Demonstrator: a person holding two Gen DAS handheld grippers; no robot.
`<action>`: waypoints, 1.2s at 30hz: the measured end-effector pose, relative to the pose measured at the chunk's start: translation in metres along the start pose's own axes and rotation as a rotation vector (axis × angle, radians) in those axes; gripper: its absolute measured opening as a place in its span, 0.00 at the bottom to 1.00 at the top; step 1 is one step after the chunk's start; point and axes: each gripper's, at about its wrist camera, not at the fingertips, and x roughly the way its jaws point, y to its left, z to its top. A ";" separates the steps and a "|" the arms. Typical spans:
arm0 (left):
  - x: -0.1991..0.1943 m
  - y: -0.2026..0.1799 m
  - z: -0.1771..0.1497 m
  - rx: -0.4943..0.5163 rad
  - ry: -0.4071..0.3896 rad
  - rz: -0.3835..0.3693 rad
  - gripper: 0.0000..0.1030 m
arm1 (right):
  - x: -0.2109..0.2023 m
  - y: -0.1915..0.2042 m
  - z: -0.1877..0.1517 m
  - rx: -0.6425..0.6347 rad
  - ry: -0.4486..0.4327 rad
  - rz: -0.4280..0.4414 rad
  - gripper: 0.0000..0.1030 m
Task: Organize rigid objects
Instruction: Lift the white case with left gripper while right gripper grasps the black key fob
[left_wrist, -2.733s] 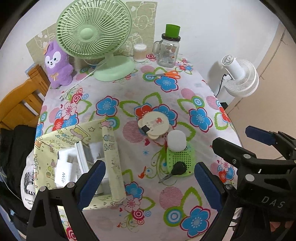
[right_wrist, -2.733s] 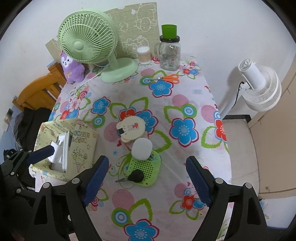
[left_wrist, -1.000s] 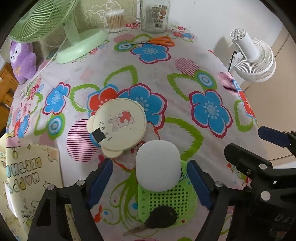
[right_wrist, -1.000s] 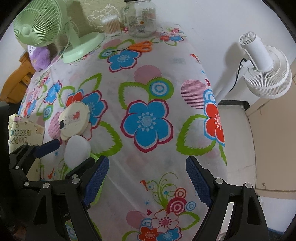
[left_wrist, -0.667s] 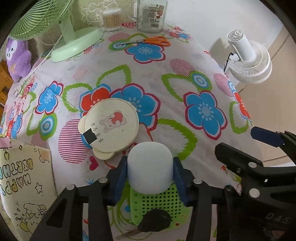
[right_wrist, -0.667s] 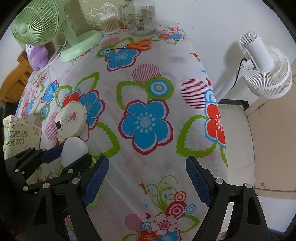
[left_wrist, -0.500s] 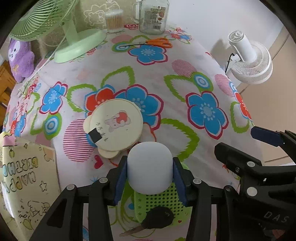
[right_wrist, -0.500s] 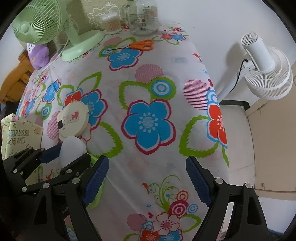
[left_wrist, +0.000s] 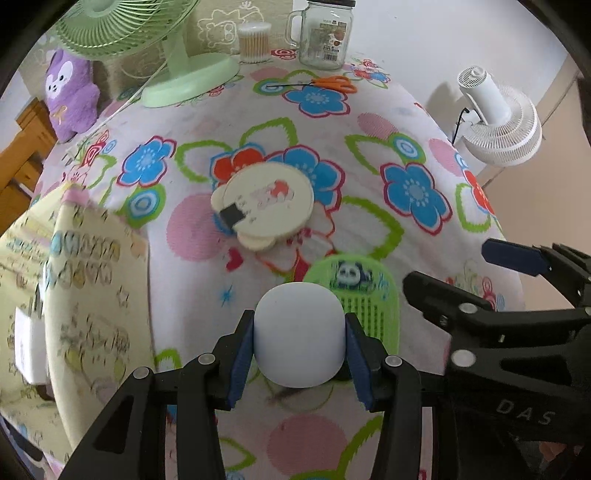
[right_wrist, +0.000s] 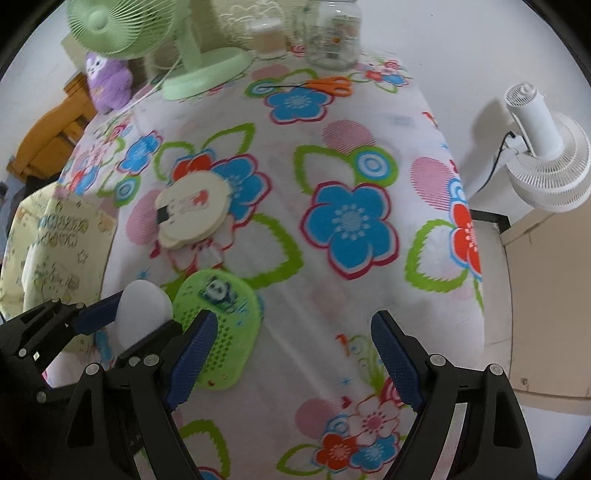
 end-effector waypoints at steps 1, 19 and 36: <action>-0.001 0.001 -0.003 -0.001 0.000 -0.001 0.46 | 0.000 0.004 -0.002 -0.005 0.001 0.003 0.85; -0.008 0.023 -0.056 -0.049 0.040 0.009 0.46 | 0.012 0.058 -0.023 -0.146 0.041 0.036 0.84; -0.002 0.036 -0.073 -0.092 0.065 -0.002 0.46 | 0.030 0.082 -0.036 -0.299 0.049 -0.010 0.70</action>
